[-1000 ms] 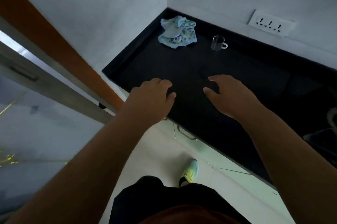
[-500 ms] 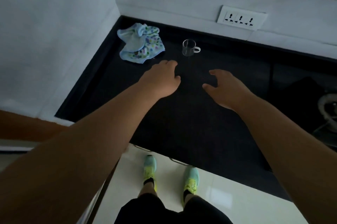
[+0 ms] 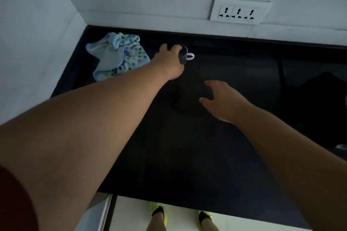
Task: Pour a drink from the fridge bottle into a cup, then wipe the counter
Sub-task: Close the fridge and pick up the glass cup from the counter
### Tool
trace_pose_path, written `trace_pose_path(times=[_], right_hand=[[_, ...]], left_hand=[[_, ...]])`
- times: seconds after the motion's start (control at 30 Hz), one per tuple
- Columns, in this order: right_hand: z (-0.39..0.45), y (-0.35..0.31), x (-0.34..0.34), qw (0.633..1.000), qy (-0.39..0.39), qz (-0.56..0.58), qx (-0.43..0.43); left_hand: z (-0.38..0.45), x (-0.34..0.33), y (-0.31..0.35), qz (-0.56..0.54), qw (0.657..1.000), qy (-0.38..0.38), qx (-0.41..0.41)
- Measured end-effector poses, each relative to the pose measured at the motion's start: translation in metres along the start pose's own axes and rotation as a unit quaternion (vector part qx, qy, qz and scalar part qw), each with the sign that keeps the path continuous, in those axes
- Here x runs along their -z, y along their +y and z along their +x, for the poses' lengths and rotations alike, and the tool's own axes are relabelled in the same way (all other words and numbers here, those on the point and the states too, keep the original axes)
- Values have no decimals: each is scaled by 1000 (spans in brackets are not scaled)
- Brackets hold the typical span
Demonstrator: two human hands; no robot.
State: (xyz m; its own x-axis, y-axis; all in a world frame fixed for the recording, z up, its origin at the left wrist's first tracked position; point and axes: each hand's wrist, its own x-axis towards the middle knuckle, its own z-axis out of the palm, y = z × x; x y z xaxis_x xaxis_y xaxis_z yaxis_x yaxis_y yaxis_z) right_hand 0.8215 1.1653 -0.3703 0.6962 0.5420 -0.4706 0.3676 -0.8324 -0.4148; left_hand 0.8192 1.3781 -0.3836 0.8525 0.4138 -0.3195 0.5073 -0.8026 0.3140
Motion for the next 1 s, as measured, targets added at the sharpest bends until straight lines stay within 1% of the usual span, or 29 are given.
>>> trace_pose_path(times=[0.13, 0.23, 0.37, 0.47, 0.6, 0.7, 0.83, 0.93, 1.0], right_hand=[[4, 2, -2, 1000, 8, 9, -7], [6, 4, 0, 1000, 15, 17, -10], [8, 3, 2, 999, 16, 27, -9], [9, 1, 2, 999, 20, 47, -7], [6, 3, 3, 993, 59, 102, -10], [-5, -1, 8, 986, 89, 143, 19], [-28, -8, 17, 972, 90, 208, 62], [-47, -12, 23, 953, 85, 281, 76], [-58, -17, 27, 945, 87, 303, 81]], left_hand=[[23, -6, -4, 11, 1000, 17, 5], [29, -15, -6, 23, 999, 37, -23], [17, -23, -5, 25, 997, 62, -45], [-13, -23, 4, -6, 995, 50, -91], [-65, -20, 15, -47, 984, 36, -166], [-95, -21, 17, -90, 981, 27, -171], [-123, -10, 18, -153, 974, 55, -157], [-145, 6, 18, -193, 964, 63, -172], [-158, 15, 21, -223, 956, 62, -180]])
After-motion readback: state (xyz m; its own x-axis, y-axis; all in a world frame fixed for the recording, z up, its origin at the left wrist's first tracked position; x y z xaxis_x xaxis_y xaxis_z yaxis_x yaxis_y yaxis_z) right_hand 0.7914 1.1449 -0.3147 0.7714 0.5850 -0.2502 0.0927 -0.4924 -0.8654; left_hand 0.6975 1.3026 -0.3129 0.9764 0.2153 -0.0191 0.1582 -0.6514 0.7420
